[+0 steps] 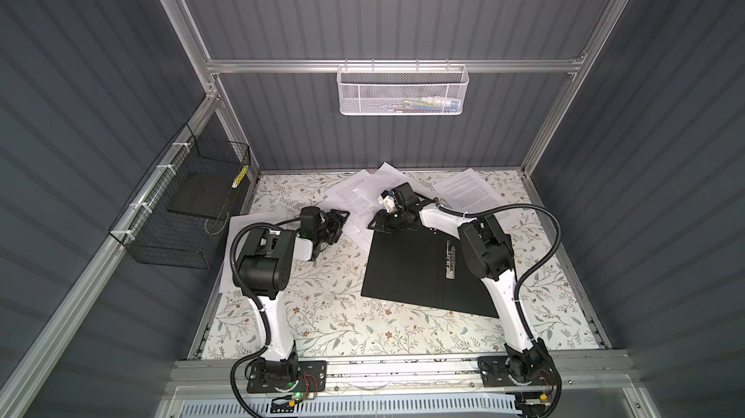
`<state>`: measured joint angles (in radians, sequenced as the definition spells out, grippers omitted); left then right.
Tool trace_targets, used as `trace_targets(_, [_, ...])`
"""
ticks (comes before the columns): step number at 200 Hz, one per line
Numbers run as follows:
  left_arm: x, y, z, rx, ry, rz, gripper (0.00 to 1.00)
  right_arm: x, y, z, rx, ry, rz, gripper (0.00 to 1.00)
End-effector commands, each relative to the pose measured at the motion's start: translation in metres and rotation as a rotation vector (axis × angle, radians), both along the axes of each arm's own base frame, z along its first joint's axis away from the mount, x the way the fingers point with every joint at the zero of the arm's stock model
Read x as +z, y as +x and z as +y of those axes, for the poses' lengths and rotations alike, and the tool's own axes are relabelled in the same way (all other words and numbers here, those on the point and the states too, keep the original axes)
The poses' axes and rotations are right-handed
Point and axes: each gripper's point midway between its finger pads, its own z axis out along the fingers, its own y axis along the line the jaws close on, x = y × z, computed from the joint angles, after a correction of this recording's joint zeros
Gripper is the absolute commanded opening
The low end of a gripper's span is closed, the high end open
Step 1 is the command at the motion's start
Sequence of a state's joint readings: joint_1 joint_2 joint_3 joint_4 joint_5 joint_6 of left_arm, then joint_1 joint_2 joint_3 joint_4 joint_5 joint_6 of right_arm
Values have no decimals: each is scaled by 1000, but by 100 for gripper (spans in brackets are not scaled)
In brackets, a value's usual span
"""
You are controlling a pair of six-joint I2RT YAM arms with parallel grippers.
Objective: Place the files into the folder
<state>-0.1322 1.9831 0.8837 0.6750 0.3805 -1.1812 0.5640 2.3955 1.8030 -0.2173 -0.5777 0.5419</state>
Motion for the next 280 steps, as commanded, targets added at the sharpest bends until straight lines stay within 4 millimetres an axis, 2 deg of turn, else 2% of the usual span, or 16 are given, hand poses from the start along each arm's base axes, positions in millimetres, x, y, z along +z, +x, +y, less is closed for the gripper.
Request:
trace_targets(1, [-24, 3, 19, 45, 38, 65, 63, -6, -5, 4, 14, 3, 32, 40])
trace_targets(32, [-31, 12, 26, 53, 45, 73, 59, -5, -5, 4, 17, 6, 34, 40])
trace_targets(83, [-37, 22, 30, 68, 42, 79, 38, -2, -5, 4, 24, 23, 41, 40])
trace_targets(96, [-39, 24, 31, 71, 53, 87, 30, 3, -5, 4, 29, 28, 32, 40])
trace_targets(117, [-33, 29, 34, 67, 66, 72, 7, 22, -5, 4, 36, 57, -2, 43])
trace_targets(125, [-25, 31, 35, 60, 84, 58, 0, 34, -4, 2, 32, 74, -25, 45])
trace_targets(136, [-9, 32, 36, 42, 122, 39, 0, 55, -3, -2, 25, 98, -67, 48])
trace_targets(152, [25, 32, 43, 40, 205, -14, 0, 84, -3, -13, 8, 126, -121, 54])
trace_targets(182, [95, 15, 55, 27, 405, -83, 0, 126, -13, -39, -27, 146, -201, 69])
trace_targets(207, [141, -2, 56, -12, 527, -129, 0, 156, -29, -59, -53, 146, -271, 82])
trace_targets(228, [168, -14, 46, -70, 582, -156, 0, 171, -43, -79, -83, 132, -317, 92])
trace_targets(245, [186, -25, 35, -121, 651, -166, 0, 172, -55, -98, -118, 113, -336, 99])
trace_targets(271, [215, -40, 10, -194, 727, -222, 0, 175, -68, -127, -169, 95, -364, 99])
trace_targets(277, [216, -45, 4, -222, 738, -222, 0, 174, -70, -132, -179, 90, -365, 99])
trace_targets(280, [230, -43, 0, -220, 738, -253, 0, 173, -71, -135, -181, 89, -365, 99])
